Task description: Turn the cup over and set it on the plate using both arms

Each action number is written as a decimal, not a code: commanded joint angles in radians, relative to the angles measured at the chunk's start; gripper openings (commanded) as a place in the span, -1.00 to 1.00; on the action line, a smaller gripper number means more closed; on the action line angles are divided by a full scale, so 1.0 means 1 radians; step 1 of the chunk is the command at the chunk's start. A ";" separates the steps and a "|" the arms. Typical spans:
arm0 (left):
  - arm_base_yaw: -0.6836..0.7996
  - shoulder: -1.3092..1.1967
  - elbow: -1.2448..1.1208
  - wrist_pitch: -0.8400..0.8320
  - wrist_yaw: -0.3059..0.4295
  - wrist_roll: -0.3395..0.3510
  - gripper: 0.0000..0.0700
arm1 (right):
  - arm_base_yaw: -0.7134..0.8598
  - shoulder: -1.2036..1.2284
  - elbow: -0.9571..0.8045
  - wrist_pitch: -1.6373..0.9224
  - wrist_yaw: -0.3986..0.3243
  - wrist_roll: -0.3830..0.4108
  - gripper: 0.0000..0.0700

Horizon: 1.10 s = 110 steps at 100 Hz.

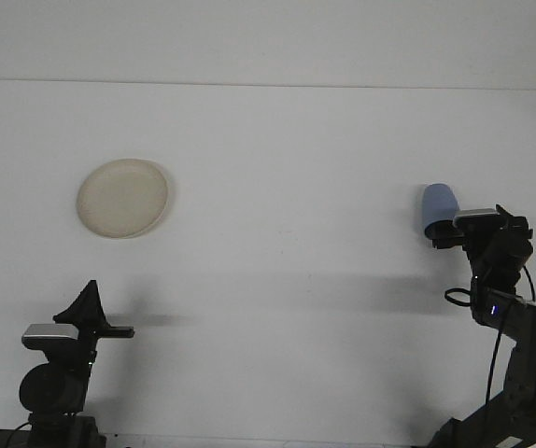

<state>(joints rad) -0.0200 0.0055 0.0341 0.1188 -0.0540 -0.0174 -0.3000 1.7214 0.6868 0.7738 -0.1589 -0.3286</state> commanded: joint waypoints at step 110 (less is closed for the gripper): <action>-0.001 -0.001 -0.020 0.011 -0.002 -0.002 -0.96 | 0.099 -0.678 0.064 -0.548 -0.159 0.593 -1.00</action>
<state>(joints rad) -0.0200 0.0055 0.0341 0.1188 -0.0540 -0.0170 -0.2230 1.1042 0.7139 0.3164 -0.2947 0.1722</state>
